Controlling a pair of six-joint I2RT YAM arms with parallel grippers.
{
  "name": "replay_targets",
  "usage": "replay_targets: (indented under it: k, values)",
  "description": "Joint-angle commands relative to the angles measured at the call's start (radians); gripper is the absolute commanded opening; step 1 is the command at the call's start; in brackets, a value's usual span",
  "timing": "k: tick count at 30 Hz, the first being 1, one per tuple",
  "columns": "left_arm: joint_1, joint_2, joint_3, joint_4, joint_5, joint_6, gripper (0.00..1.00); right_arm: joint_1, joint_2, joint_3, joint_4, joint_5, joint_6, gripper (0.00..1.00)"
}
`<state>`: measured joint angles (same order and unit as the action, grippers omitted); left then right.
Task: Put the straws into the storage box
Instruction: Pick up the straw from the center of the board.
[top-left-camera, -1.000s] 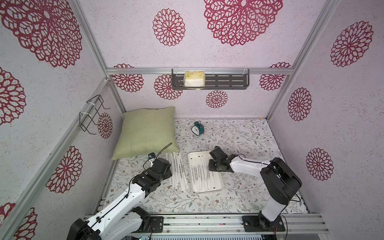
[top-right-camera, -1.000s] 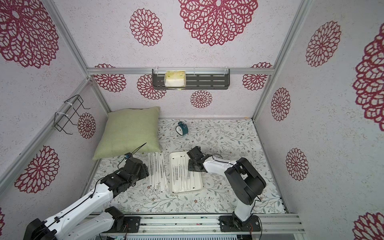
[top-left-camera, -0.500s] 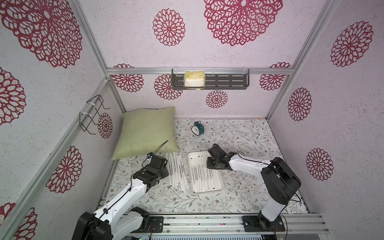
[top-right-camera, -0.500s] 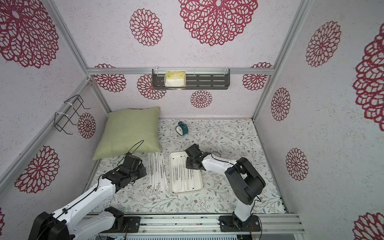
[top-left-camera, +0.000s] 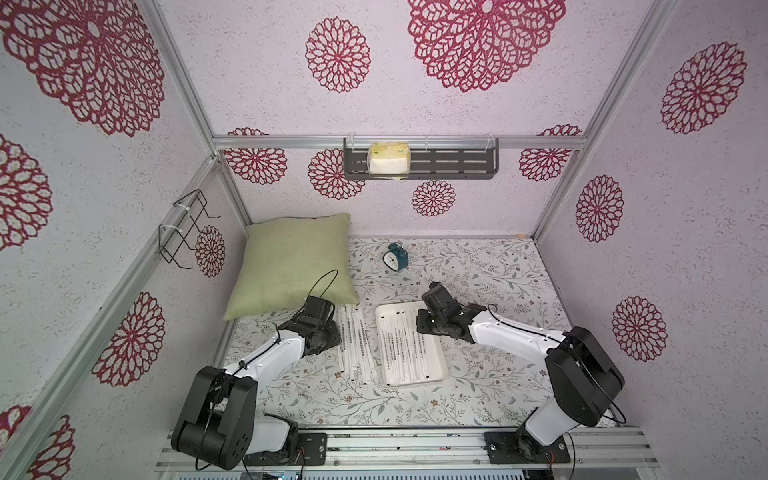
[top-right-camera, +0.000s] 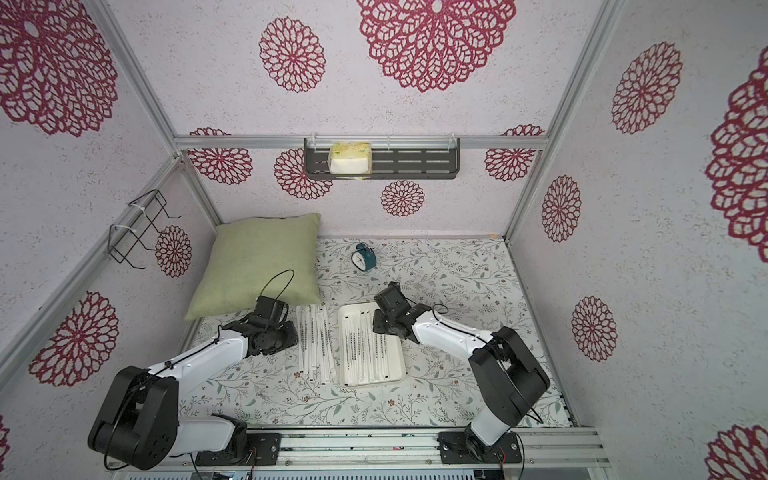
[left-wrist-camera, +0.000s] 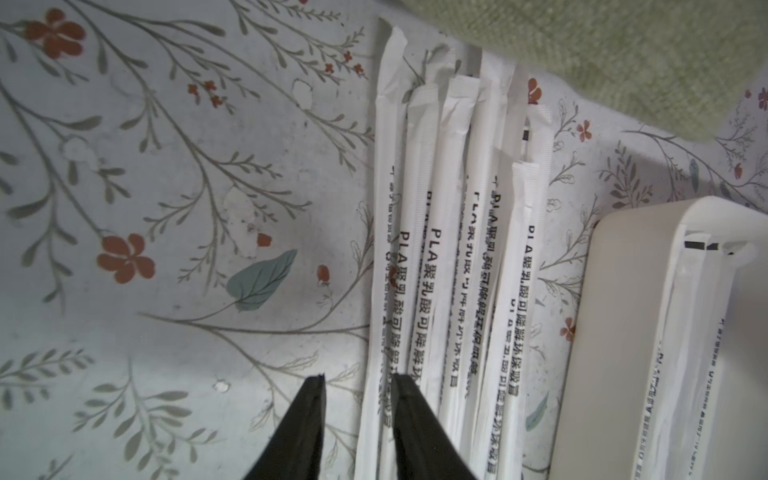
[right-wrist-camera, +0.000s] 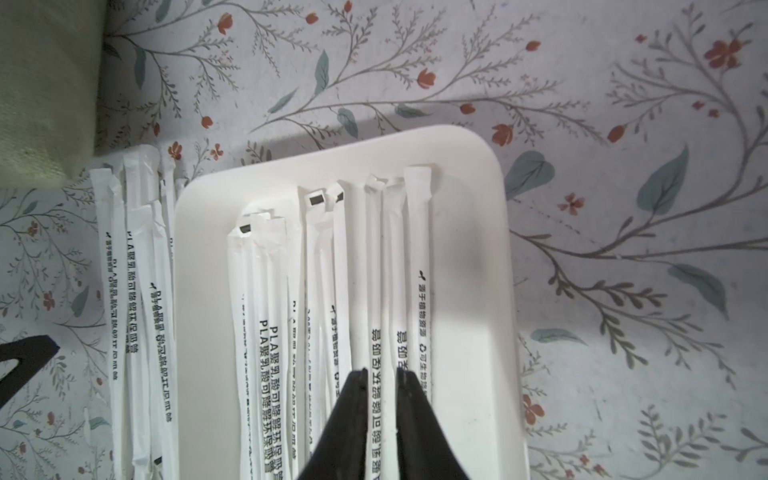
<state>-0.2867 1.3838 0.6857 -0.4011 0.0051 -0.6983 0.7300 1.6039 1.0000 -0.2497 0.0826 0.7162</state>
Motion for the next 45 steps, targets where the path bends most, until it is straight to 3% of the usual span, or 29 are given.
replay_targets:
  k: [1, 11, 20, 23, 29, 37, 45]
  values:
    - [0.002, 0.038, 0.007, 0.056, 0.046, 0.017, 0.31, 0.0, -0.027, 0.009, 0.012, 0.005, 0.014, 0.19]
    - [-0.038, 0.123, -0.001, 0.037, -0.008, -0.01, 0.23, 0.0, -0.001, 0.021, 0.034, -0.009, 0.012, 0.19]
    - [-0.13, 0.075, -0.055, -0.062, -0.111, -0.068, 0.14, 0.0, 0.003, 0.029, 0.041, -0.015, 0.011, 0.19]
    - [-0.136, 0.056, -0.045, -0.085, -0.12, -0.083, 0.14, 0.001, 0.007, 0.035, 0.044, -0.018, 0.011, 0.19]
    - [-0.137, 0.059, 0.03, -0.113, -0.139, -0.054, 0.24, 0.002, 0.01, 0.035, 0.049, -0.029, 0.012, 0.19]
    - [-0.137, 0.161, 0.02, -0.072, -0.126, -0.039, 0.21, 0.002, 0.004, 0.032, 0.046, -0.026, 0.012, 0.19]
    - [-0.143, 0.016, -0.054, -0.141, -0.13, -0.101, 0.09, 0.002, 0.016, 0.049, 0.056, -0.036, 0.016, 0.19]
